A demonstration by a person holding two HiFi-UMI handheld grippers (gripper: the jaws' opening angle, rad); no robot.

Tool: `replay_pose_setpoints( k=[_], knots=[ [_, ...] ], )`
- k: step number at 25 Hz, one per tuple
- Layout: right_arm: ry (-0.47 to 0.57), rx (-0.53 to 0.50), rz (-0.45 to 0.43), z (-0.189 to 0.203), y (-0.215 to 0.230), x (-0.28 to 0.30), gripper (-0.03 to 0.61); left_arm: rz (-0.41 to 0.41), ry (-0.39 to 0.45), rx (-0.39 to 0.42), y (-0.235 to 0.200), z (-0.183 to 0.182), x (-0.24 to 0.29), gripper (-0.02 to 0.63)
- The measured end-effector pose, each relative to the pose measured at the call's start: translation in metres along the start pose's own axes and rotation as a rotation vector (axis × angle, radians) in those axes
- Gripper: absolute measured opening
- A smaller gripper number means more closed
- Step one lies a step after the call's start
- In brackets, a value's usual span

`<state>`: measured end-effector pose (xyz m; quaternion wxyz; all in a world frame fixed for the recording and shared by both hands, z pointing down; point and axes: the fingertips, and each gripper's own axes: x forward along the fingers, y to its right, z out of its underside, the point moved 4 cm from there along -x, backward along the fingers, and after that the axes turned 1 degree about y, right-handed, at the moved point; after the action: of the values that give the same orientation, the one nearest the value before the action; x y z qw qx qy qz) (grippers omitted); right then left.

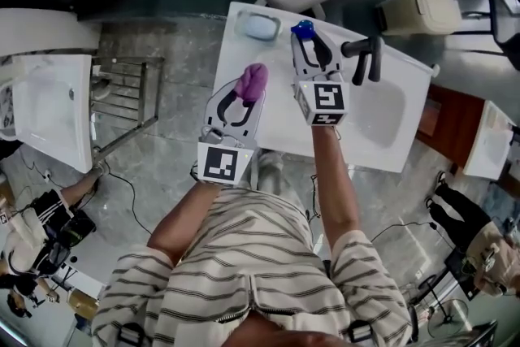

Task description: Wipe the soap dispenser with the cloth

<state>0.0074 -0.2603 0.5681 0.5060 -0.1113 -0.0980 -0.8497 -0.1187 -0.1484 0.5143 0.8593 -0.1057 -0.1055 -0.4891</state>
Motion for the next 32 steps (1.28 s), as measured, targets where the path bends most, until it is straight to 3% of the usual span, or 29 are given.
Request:
replay_pose_setpoints(
  k=[15,32],
  knots=[
    [0.052,0.053,-0.059,-0.07,-0.021,-0.085,0.132,0.042,0.027,0.06,0.042,-0.03,-0.036,0.129],
    [0.107,0.024,-0.079,-0.103,-0.041,-0.187,0.133,0.073,0.117,0.108,0.099,-0.051,-0.069,0.129]
  ],
)
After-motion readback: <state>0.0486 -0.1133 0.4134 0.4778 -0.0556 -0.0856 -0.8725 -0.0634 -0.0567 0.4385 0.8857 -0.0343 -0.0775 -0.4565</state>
